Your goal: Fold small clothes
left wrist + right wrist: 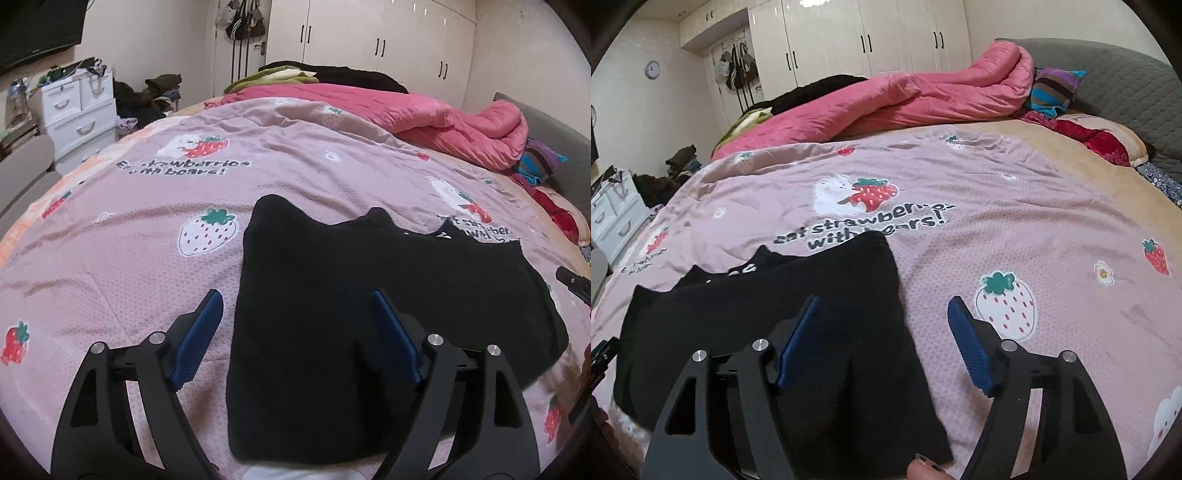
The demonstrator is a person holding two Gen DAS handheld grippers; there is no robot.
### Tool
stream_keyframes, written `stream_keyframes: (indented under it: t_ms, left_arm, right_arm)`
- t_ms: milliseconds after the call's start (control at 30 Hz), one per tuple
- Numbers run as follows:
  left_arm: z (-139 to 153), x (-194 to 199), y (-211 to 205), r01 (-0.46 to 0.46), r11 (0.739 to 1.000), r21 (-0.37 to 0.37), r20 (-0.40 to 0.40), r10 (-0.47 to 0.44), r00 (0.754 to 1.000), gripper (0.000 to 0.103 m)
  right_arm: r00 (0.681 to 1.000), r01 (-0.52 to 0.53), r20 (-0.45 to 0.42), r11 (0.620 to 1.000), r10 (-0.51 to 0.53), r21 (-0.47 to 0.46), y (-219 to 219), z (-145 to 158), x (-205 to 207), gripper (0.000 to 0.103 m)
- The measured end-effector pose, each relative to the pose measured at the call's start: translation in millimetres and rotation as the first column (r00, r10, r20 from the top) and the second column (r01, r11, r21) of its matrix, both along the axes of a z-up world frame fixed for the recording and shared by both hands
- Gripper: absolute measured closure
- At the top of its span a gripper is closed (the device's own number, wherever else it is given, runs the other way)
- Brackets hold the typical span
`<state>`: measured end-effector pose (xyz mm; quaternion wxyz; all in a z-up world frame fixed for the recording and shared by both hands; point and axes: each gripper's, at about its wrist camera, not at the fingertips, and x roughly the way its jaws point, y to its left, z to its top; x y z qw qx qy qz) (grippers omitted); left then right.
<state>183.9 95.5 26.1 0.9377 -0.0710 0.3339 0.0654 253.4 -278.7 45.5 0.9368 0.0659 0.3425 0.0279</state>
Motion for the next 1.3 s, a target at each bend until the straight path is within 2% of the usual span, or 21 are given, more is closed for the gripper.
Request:
stream_keyframes:
  t_ms: [100, 167, 233, 400, 567, 700, 967, 1033, 1133, 1233, 1300]
  left_arm:
    - [3.2, -3.2, -5.7, 0.006, 1.0, 0.002, 0.005, -0.006, 1.0, 0.024]
    - [3.7, -5.3, -9.8, 0.014, 1.0, 0.0, 0.002, -0.014, 1.0, 0.02]
    - [4.3, -5.1, -13.6, 0.018, 1.0, -0.003, -0.006, -0.018, 1.0, 0.018]
    - [2.8, -5.0, -26.6, 0.047, 0.999, -0.007, -0.029, -0.048, 0.998, 0.017]
    - [-1.4, -5.2, -36.8, 0.073, 0.997, -0.001, -0.057, -0.073, 0.996, 0.016]
    - [-5.7, -4.9, -42.5, 0.087, 0.996, -0.006, -0.081, -0.088, 0.993, 0.011]
    - [-12.1, -3.3, -49.3, 0.099, 0.995, -0.002, -0.115, -0.098, 0.988, 0.01]
    - [-18.2, -1.6, -48.9, 0.091, 0.996, 0.002, -0.148, -0.09, 0.985, 0.01]
    - [-27.0, -0.9, -47.8, 0.092, 0.996, 0.002, -0.178, -0.09, 0.98, 0.01]
    - [-32.9, -3.3, -49.1, 0.097, 0.995, 0.027, -0.181, -0.09, 0.979, 0.009]
    - [-36.1, -6.2, -47.8, 0.089, 0.996, 0.014, -0.179, -0.085, 0.98, 0.009]
  right_arm:
    - [0.999, -0.023, 0.023, 1.0, 0.023, 0.007, 4.3, 7.4, -6.3, 0.033]
    - [0.999, -0.035, 0.038, 0.999, 0.035, 0.021, 7.7, 11.8, -11.5, 0.025]
    - [0.998, -0.052, 0.045, 0.998, 0.05, 0.033, 11.2, 14.6, -15.0, 0.024]
    - [0.995, -0.087, 0.055, 0.996, 0.086, 0.028, 23.6, 19.1, -25.4, 0.018]
    - [0.992, -0.114, 0.048, 0.993, 0.113, 0.024, 32.4, 15.9, -34.3, 0.017]
    - [0.992, -0.12, 0.032, 0.993, 0.119, 0.024, 35.4, 10.9, -37.1, 0.017]
    - [0.992, -0.13, 0.002, 0.99, 0.13, 0.051, 35.0, 2.6, -42.3, 0.016]
    - [0.991, -0.134, -0.012, 0.99, 0.134, 0.046, 37.5, -1.5, -43.2, 0.014]
    - [0.989, -0.145, -0.039, 0.989, 0.146, 0.033, 42.8, -9.2, -44.5, 0.014]
    - [0.986, -0.15, -0.075, 0.988, 0.151, 0.024, 46.2, -18.4, -44.5, 0.014]
    - [0.983, -0.146, -0.113, 0.989, 0.148, 0.021, 46.0, -27.9, -42.2, 0.014]
